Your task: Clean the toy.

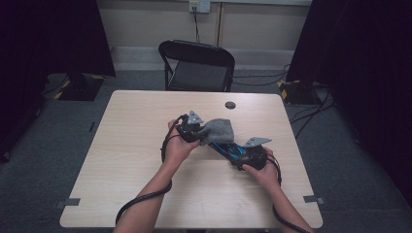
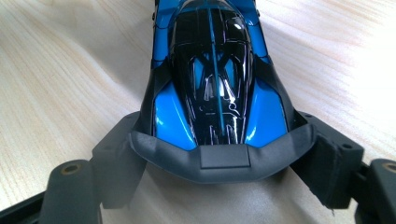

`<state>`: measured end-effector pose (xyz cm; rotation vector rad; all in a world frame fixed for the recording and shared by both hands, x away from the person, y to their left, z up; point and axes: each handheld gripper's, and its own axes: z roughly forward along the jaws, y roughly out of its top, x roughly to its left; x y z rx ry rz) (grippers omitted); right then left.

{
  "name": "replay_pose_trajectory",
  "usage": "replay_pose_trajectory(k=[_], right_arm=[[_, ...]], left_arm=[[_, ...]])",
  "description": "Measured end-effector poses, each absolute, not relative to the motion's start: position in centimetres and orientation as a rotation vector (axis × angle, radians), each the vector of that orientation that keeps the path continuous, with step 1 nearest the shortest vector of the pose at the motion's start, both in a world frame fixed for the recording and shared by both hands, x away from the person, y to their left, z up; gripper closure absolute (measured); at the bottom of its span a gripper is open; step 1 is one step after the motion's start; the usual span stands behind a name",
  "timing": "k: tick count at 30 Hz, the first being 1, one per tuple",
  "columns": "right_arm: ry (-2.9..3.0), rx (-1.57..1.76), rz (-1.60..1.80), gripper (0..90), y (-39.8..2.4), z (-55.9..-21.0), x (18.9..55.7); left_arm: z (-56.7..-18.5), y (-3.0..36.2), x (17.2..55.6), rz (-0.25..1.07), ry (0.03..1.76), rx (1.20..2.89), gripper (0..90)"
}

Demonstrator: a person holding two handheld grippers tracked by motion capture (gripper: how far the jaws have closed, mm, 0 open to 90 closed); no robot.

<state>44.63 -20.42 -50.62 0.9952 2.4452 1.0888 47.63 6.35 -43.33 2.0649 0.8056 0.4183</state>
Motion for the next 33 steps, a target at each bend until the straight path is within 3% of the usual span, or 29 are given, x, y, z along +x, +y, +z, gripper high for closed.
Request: replay_pose_trajectory(k=[17, 33], right_arm=[[2.445, 0.995, 1.088, 23.7, -20.4, -50.6, 44.6], [2.445, 0.995, 1.088, 23.7, -20.4, -50.6, 44.6]], left_arm=[[-44.1, 2.3, 45.5, 0.37, 0.685, 2.111, 76.0], [-45.7, 1.3, 45.1, 0.362, 0.656, 2.182, 75.9]])
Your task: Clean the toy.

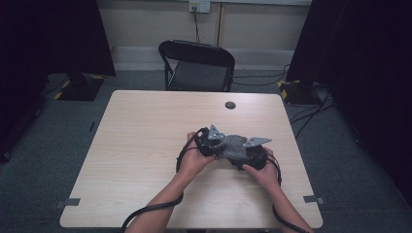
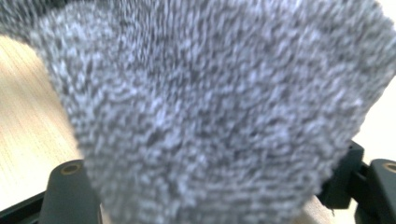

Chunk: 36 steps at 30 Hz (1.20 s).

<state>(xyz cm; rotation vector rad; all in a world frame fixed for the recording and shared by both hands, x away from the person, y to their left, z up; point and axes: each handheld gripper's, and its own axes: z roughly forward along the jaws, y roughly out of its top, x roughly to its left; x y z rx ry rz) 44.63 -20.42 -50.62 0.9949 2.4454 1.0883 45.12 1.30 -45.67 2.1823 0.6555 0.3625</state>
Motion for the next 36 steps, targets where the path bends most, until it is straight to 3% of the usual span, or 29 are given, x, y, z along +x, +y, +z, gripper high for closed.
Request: replay_pose_trajectory(k=[36], right_arm=[[2.446, 0.995, 1.089, 23.7, -20.4, -50.6, 44.6]], left_arm=[[-46.3, 2.6, 47.1, 0.415, 0.711, 2.223, 75.9]])
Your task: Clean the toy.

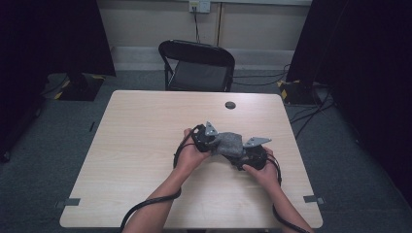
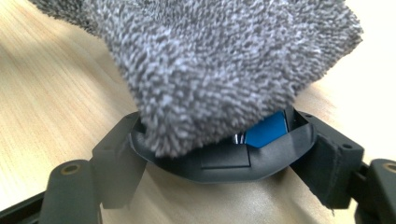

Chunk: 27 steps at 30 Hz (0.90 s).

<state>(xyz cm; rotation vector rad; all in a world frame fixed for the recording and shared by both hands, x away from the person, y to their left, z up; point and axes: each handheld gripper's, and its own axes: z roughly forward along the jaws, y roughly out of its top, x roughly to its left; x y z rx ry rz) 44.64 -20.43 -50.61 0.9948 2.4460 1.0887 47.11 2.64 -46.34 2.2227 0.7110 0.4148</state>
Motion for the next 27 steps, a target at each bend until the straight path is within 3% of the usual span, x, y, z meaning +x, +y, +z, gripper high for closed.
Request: replay_pose_trajectory(k=[27], right_arm=[[2.447, 0.994, 1.09, 23.7, -20.4, -50.6, 44.6]], left_arm=[[-46.8, 4.9, 49.3, 0.419, 0.819, 2.195, 75.9]])
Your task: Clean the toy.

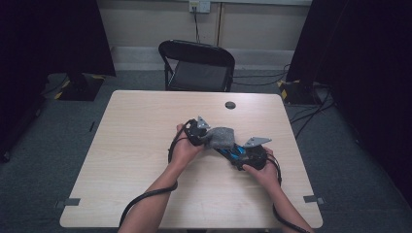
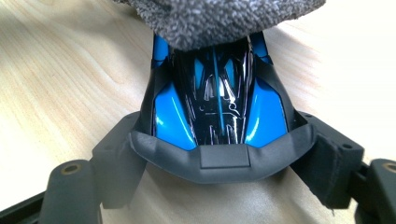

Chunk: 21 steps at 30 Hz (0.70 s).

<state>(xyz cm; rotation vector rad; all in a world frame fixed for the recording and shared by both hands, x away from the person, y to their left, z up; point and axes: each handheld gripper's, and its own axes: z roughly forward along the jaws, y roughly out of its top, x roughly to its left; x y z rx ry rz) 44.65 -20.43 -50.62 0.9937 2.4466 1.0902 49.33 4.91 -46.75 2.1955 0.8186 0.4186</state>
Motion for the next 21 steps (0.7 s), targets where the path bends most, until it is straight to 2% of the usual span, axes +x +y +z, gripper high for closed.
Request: replay_pose_trajectory(k=[21], right_arm=[[2.446, 0.994, 1.09, 23.7, -20.4, -50.6, 44.6]], left_arm=[[-47.1, 6.8, 50.7, 0.44, 0.895, 2.198, 75.9]])
